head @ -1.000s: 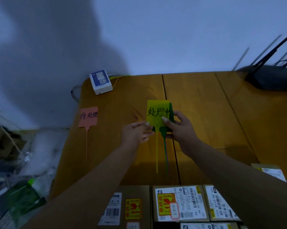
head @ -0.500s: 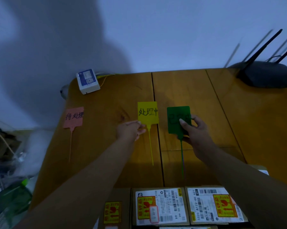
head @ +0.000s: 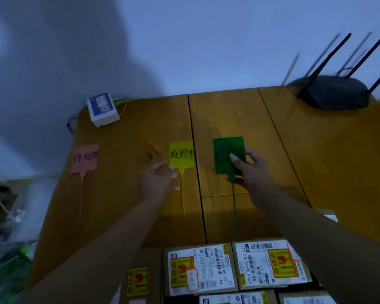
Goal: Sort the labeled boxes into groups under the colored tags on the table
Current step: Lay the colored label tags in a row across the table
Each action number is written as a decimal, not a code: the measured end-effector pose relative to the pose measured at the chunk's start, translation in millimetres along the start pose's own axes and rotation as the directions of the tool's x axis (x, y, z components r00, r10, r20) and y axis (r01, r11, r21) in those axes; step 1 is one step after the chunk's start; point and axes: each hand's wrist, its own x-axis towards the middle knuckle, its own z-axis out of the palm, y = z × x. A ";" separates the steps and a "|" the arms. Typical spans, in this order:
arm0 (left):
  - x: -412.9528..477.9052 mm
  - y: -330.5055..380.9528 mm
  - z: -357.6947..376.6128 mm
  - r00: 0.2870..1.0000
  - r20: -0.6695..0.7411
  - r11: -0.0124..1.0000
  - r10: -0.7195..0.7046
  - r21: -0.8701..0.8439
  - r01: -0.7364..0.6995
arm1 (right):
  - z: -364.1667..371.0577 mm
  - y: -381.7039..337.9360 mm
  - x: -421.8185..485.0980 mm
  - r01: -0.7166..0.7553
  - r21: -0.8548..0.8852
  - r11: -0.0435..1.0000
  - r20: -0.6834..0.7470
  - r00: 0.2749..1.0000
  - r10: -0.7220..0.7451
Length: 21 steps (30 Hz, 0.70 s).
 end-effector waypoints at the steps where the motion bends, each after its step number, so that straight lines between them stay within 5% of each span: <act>1: -6.3 5.1 2.4 0.999 0.011 0.999 0.036 0.001 -0.036 | -1.4 -3.0 -2.4 0.004 0.004 1.000 -0.006 1.000 -0.004; 8: -67.8 50.4 61.1 0.921 0.347 0.983 0.180 -0.030 -0.180 | -30.4 -21.5 -7.9 0.051 0.014 0.999 -0.072 0.996 -0.050; 13: -99.0 58.8 122.7 0.928 0.302 0.976 0.217 -0.053 -0.211 | -71.7 -36.3 3.7 0.080 0.016 0.997 -0.008 0.997 -0.080; 21: -118.5 70.2 203.4 0.969 0.233 0.980 0.083 -0.197 -0.036 | -161.7 -63.4 27.5 0.054 0.046 0.998 0.082 0.995 -0.058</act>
